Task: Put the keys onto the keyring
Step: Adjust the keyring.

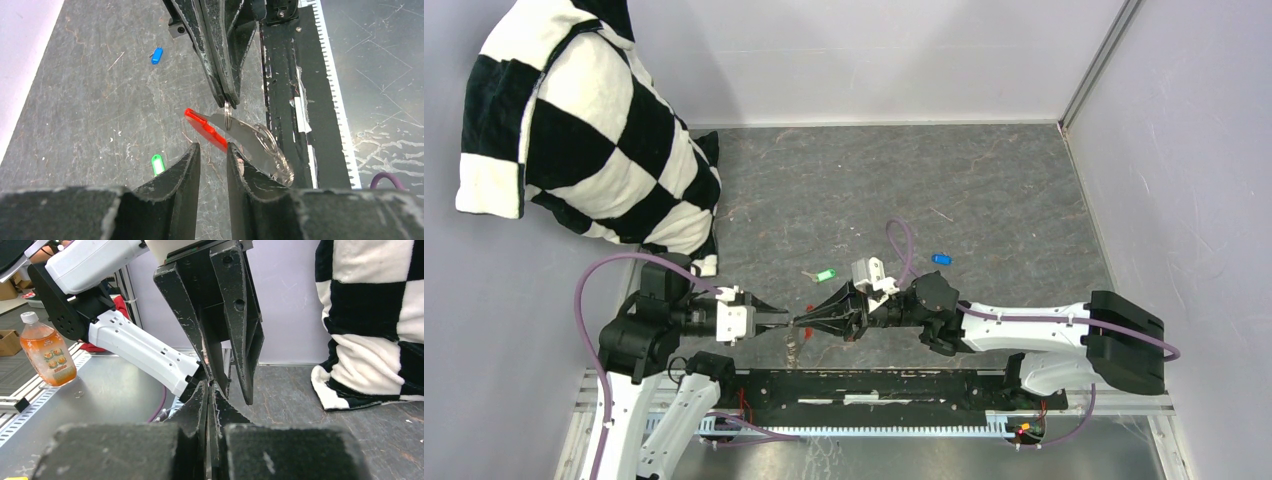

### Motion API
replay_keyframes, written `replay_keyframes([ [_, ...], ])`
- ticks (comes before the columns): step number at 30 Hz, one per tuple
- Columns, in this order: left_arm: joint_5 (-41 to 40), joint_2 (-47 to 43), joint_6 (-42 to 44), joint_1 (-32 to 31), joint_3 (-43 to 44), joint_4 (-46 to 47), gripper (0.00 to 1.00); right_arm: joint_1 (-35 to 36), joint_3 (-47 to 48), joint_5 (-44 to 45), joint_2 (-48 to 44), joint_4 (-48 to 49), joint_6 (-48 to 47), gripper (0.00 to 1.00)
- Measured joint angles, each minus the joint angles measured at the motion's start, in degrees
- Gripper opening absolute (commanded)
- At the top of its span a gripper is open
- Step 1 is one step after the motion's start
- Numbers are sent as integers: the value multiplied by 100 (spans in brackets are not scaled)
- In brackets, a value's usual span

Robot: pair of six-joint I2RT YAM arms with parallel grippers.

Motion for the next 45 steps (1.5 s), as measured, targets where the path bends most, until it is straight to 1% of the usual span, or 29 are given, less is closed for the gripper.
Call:
replay_keyframes([
  [5,48,2,-138,0,0,109,34,0,22,-39,79,-7,0,0],
  [8,105,9,-149,0,0,168,33,0,70,-79,129,-39,0,0],
  [10,146,11,-162,0,0,177,30,0,103,-98,153,-44,0,0],
  [14,173,11,-251,0,0,177,17,0,125,-105,155,-44,0,1],
  [16,173,11,-262,0,0,175,16,0,138,-105,162,-44,0,1],
  [17,170,11,-264,0,0,175,17,0,149,-105,168,-44,0,1],
  [20,173,11,-264,0,0,175,24,0,177,-116,179,-48,0,1],
  [23,179,11,-264,0,0,179,27,-4,186,-120,181,-48,0,1],
  [35,197,-7,-356,0,0,175,28,-4,186,-109,181,-44,-4,0],
  [39,195,-140,-407,0,-17,175,28,-4,186,-87,181,-44,-13,0],
  [45,195,-221,-446,0,-96,175,31,-4,186,-20,181,-114,-66,0],
])
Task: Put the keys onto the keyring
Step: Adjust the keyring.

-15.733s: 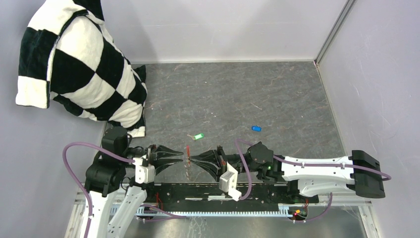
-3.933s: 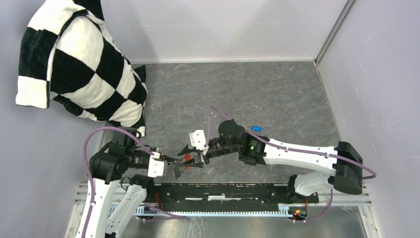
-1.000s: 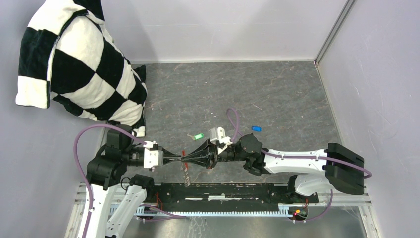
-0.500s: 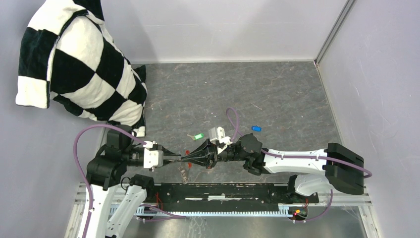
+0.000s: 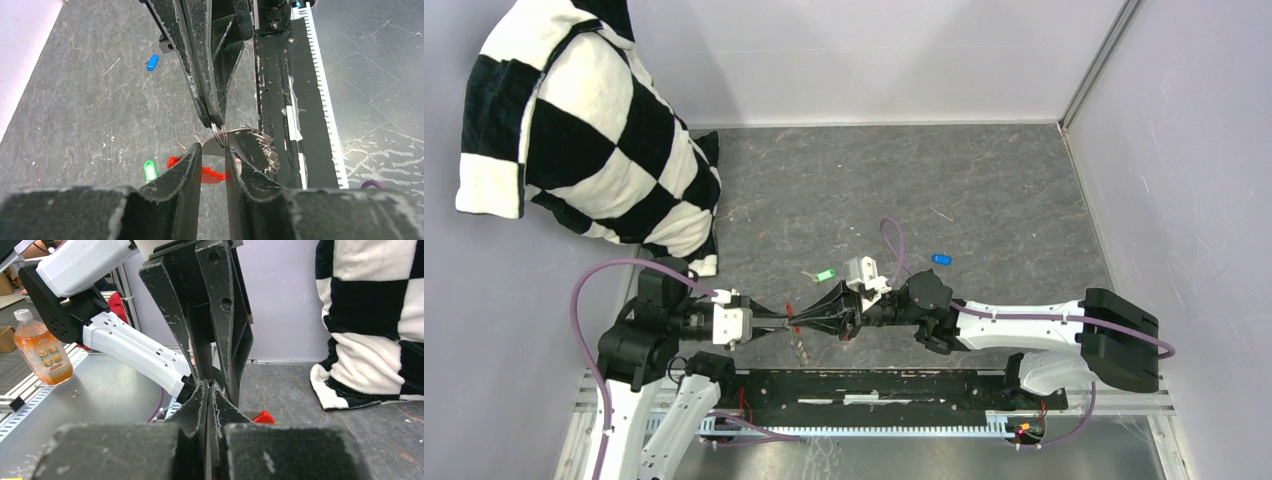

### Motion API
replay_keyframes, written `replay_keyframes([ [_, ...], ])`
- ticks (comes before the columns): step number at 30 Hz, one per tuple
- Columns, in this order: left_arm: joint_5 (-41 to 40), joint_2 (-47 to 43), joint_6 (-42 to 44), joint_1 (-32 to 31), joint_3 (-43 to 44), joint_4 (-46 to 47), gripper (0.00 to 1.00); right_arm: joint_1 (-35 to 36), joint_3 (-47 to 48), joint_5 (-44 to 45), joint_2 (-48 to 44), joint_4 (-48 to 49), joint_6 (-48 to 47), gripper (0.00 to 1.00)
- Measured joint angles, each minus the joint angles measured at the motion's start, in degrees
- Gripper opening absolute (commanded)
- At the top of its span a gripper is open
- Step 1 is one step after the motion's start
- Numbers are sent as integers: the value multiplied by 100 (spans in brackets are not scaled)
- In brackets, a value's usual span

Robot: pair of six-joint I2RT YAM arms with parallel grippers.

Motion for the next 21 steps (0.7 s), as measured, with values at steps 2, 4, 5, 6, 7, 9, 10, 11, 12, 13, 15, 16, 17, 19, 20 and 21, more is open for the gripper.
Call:
replay_keyframes([
  [2,2,-7,0,0,-7,2,32,0,0,39,-2,-20,-20,0],
  [4,9,-24,-2,0,-9,4,32,0,0,85,-2,-46,-44,1],
  [5,11,-42,-2,0,-9,2,33,0,0,109,-4,-66,-55,0],
  [6,13,-55,-2,0,-11,4,33,0,0,133,-7,-81,-72,1],
  [7,15,-70,-2,0,-17,2,33,0,0,149,-9,-94,-81,0],
  [9,17,-85,-2,0,-24,2,34,0,0,175,-13,-109,-96,0],
  [10,17,-87,-2,0,-31,2,34,0,0,181,-13,-111,-96,1],
  [11,17,-87,-2,0,-37,4,34,0,0,184,-13,-111,-98,0],
  [12,17,-87,0,0,-48,2,34,0,0,184,-13,-111,-98,0],
  [13,15,-87,0,0,-59,0,33,0,0,184,-13,-111,-96,0],
  [15,13,-85,0,0,-66,4,32,0,0,181,-13,-105,-92,0],
  [16,13,-85,-2,0,-72,11,31,0,0,179,-13,-103,-87,0],
  [17,11,-85,-7,0,-85,26,30,0,0,177,-13,-98,-83,0],
  [19,9,-81,-44,0,-114,85,28,0,0,170,-13,-96,-72,0],
  [20,7,-79,-76,0,-129,144,28,0,0,162,-11,-94,-70,0],
  [21,7,-79,-120,0,-146,201,28,0,0,160,-9,-92,-66,1],
])
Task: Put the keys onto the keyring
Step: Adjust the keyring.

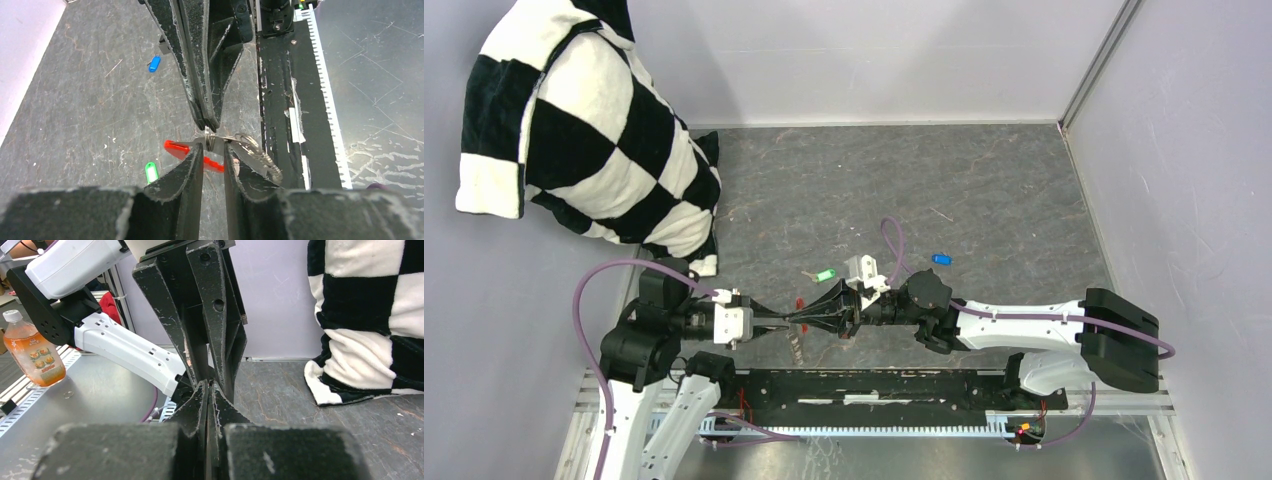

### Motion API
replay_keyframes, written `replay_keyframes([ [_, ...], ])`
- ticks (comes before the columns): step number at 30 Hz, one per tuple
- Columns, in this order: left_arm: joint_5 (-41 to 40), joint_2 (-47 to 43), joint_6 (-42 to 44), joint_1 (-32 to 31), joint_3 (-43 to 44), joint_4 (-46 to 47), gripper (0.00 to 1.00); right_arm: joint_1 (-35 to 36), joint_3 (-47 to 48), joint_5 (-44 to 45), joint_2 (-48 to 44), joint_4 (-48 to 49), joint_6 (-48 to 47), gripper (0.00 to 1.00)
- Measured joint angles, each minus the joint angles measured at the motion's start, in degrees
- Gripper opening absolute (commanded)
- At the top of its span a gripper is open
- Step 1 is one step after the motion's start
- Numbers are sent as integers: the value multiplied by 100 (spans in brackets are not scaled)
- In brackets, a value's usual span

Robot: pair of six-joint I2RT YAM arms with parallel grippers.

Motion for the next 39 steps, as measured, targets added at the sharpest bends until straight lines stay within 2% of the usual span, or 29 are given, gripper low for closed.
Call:
replay_keyframes([
  [14,13,0,-197,0,-79,282,13,0,0,-70,133,208,138,0],
  [15,13,0,-203,0,-87,286,13,0,0,-76,138,208,142,1],
  [18,15,-9,-223,0,-136,308,22,0,0,-87,149,203,144,0],
  [24,7,-63,-289,0,-203,321,24,0,0,-109,151,208,146,0],
  [28,4,-63,-295,0,-210,319,18,0,0,-129,151,208,149,0],
  [33,2,-61,-304,0,-210,321,2,0,2,-136,151,210,146,1],
  [36,0,-55,-306,0,-210,317,2,0,2,-153,153,210,146,0],
  [37,0,-50,-306,0,-212,319,2,0,2,-155,153,210,146,5],
  [38,0,-46,-306,0,-214,319,2,0,2,-157,153,205,146,13],
  [39,-2,-44,-304,0,-216,317,2,0,4,-160,153,195,144,17],
])
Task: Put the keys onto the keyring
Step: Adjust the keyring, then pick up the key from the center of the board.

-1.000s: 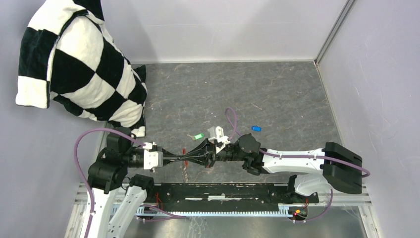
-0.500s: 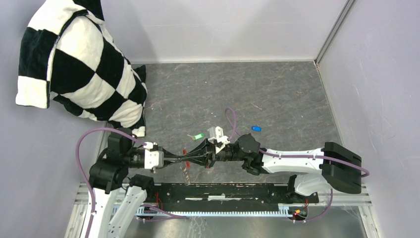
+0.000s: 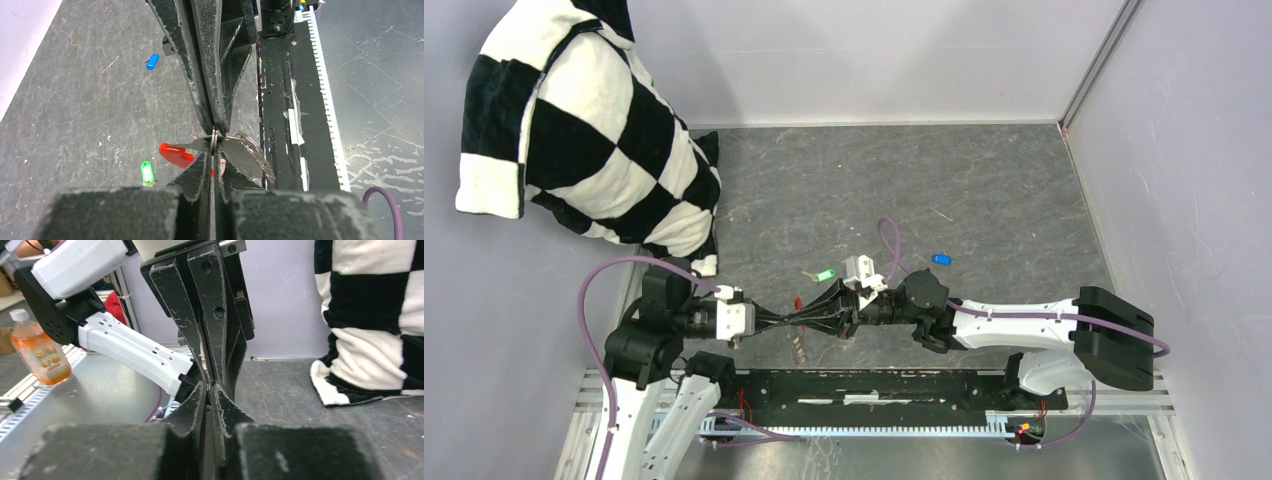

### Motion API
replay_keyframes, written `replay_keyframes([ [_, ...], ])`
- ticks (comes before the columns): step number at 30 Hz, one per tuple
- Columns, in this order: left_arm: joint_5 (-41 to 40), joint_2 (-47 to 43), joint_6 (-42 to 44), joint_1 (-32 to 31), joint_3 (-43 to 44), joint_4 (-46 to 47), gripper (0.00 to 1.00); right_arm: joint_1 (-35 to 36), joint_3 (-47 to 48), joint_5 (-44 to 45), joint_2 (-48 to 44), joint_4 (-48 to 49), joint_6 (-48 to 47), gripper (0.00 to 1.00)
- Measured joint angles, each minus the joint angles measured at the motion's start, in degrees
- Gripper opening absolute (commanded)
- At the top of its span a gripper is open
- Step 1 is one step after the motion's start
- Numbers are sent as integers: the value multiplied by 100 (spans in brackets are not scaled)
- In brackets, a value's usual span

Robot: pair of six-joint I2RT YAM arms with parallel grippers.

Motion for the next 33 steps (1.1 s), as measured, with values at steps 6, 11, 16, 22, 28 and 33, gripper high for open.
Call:
replay_keyframes([
  [6,-17,74,20,0,-20,0,2,-61,42,9,-254,-579,-238,65],
  [11,-57,208,310,0,-28,-101,2,-492,50,-50,-796,-1244,-352,98],
  [16,-280,310,686,0,-46,-321,2,-1193,302,345,-1078,-2531,-289,98],
  [22,-708,428,1239,0,-114,-654,2,-1394,833,1515,-280,-3724,-1047,73],
  [28,-986,452,1447,0,-225,-702,2,-1814,1351,1659,1720,-3965,-1158,65],
  [33,-1029,457,1447,0,-254,-684,2,-1860,1506,1958,2688,-3832,-787,53],
])
